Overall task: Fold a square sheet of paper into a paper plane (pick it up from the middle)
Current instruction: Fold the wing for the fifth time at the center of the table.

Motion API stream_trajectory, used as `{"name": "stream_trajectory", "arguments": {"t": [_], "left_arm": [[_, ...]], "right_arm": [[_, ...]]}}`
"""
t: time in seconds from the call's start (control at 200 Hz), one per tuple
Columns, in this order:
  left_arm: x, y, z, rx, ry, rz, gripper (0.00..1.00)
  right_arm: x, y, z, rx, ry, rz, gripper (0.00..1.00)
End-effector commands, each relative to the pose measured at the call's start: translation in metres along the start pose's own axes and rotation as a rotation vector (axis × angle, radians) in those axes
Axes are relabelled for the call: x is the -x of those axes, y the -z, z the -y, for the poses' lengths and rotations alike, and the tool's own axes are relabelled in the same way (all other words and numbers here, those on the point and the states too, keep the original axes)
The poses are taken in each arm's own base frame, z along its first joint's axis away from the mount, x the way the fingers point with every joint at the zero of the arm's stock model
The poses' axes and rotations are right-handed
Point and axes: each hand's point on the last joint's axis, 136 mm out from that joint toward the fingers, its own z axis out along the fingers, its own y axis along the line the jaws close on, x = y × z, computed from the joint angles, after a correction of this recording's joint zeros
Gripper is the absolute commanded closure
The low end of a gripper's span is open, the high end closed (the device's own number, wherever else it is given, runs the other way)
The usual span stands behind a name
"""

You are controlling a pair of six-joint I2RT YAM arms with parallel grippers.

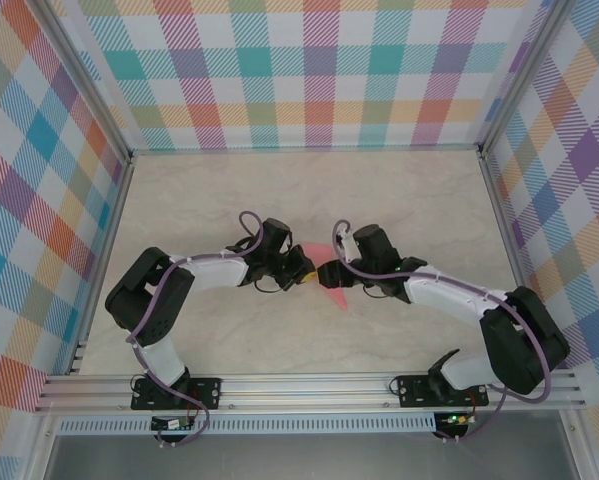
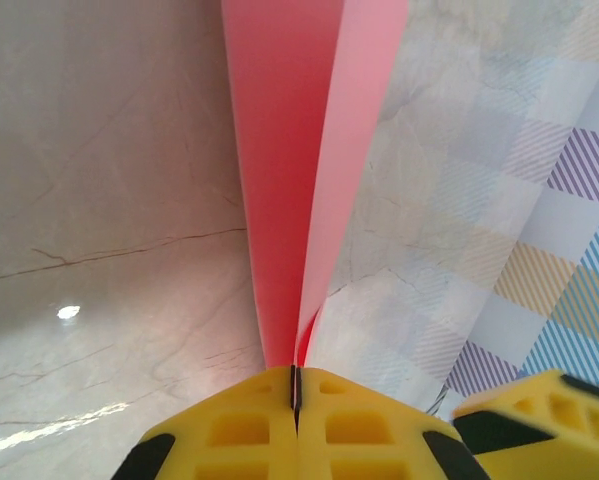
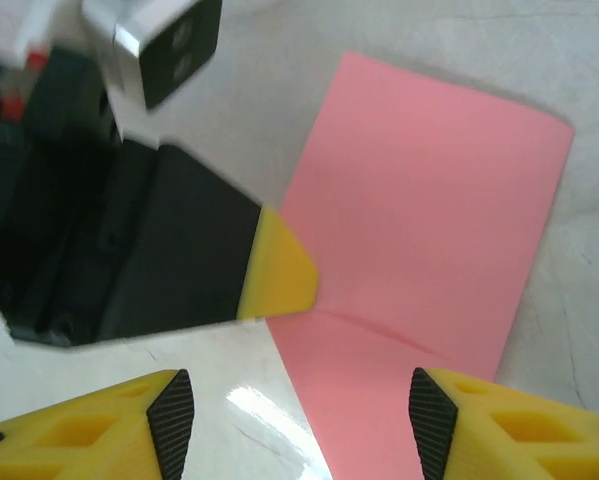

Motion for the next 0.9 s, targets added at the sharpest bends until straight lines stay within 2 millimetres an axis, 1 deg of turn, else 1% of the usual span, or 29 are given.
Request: {"name": "stream_trajectory", "arguments": {"t": [0.0, 0.12, 0.225, 0.325, 0.37, 0.42, 0.46, 0.54, 0.645, 0.755, 0.83, 0.9], "left_arm": [[-0.004, -0.002, 0.0, 0.029, 0.013, -0.009, 0.96], [-0.004, -0.001, 0.002, 0.028, 0.013, -0.009, 0.97], [-0.004, -0.001, 0.004, 0.027, 0.015, -0.008, 0.97], [-0.004, -0.001, 0.003, 0.029, 0.018, -0.009, 0.97], [-0.004, -0.001, 0.004, 0.027, 0.018, -0.008, 0.97], [-0.004, 0.0, 0.005, 0.027, 0.018, -0.007, 0.97], [-0.004, 0.0, 0.005, 0.026, 0.017, -0.007, 0.97], [-0.004, 0.001, 0.005, 0.03, 0.018, -0.006, 0.98], [-0.004, 0.002, 0.004, 0.035, 0.018, -0.003, 0.98], [-0.003, 0.003, 0.005, 0.037, 0.015, 0.0, 0.97], [-0.003, 0.002, 0.005, 0.039, 0.016, 0.001, 0.98], [-0.003, 0.002, 0.005, 0.04, 0.017, 0.0, 0.97]], "right_arm": [[-0.012, -0.005, 0.018, -0.13, 0.18, 0.022, 0.36], [-0.015, -0.01, 0.005, -0.144, 0.375, 0.106, 0.35], [-0.018, -0.016, 0.005, -0.177, 0.457, 0.123, 0.35], [-0.021, -0.027, 0.004, -0.213, 0.535, 0.109, 0.36], [-0.022, -0.033, 0.005, -0.228, 0.579, 0.099, 0.39], [-0.022, -0.038, 0.006, -0.248, 0.592, 0.09, 0.39], [-0.023, -0.042, 0.01, -0.269, 0.595, 0.08, 0.43], [-0.02, -0.046, 0.015, -0.303, 0.596, 0.086, 0.46], [-0.018, -0.046, 0.018, -0.326, 0.59, 0.11, 0.52], [-0.018, -0.044, 0.018, -0.319, 0.592, 0.118, 0.56], [-0.02, -0.044, 0.016, -0.307, 0.592, 0.118, 0.56], [-0.019, -0.044, 0.014, -0.296, 0.59, 0.121, 0.55]]}}
